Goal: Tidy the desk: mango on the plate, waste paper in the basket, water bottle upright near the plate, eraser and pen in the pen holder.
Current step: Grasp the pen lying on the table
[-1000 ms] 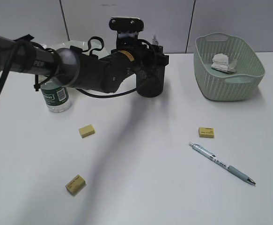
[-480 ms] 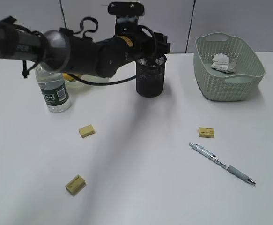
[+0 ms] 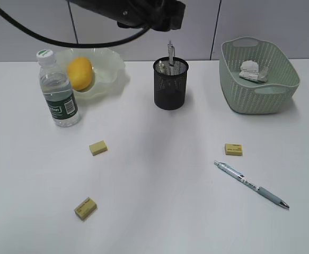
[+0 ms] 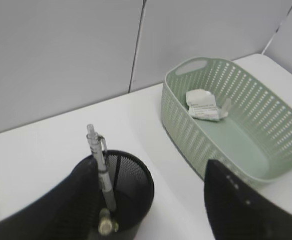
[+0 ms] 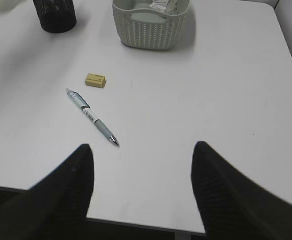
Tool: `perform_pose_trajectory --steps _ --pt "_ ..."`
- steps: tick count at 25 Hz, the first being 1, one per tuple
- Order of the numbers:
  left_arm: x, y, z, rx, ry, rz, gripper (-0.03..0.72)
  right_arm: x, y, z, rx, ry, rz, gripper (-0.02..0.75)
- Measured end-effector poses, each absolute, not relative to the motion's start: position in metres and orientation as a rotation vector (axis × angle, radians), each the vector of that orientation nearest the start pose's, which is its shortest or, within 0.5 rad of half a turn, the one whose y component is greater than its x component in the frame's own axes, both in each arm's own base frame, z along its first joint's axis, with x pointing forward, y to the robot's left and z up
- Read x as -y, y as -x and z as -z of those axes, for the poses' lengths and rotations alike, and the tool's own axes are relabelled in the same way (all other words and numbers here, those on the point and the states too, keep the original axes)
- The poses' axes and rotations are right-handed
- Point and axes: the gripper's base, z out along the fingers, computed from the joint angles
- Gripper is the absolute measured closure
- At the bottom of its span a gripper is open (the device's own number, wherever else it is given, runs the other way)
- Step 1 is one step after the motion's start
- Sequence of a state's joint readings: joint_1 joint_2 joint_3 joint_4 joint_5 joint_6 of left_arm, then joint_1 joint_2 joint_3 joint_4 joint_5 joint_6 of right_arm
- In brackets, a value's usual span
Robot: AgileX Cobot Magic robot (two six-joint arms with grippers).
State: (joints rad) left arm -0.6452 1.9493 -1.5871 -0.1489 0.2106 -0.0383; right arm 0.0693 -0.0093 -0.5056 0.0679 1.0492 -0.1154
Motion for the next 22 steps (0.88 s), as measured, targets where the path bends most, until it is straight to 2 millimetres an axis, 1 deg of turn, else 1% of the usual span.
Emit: perform_pose_trajectory --steps 5,8,11,13,18,21,22 --pt "0.264 -0.34 -0.331 -2.193 -0.578 0.528 0.193 -0.005 0.007 -0.28 -2.008 0.189 -0.052 0.248" --pt "0.25 -0.327 -0.349 -2.356 -0.59 0.519 0.193 -0.005 0.007 -0.28 -2.008 0.189 -0.052 0.248" --pt "0.234 -0.319 -0.356 -2.554 -0.583 0.47 0.195 -0.005 0.007 -0.28 -2.008 0.189 -0.052 0.248" --pt "0.226 -0.316 -0.359 -2.63 -0.571 0.44 0.195 -0.005 0.007 -0.28 -2.008 0.188 -0.052 0.248" --pt "0.212 -0.32 -0.368 -2.646 -0.516 0.402 0.195 -0.005 0.007 -0.28 -2.008 0.188 -0.052 0.248" --pt "0.196 -0.325 -0.375 -2.638 -0.449 0.387 0.196 -0.005 0.007 -0.28 -2.007 0.188 -0.052 0.248" --pt "0.187 -0.328 -0.377 -2.634 -0.418 0.378 0.196 -0.005 0.007 -0.28 -2.007 0.188 -0.052 0.248"
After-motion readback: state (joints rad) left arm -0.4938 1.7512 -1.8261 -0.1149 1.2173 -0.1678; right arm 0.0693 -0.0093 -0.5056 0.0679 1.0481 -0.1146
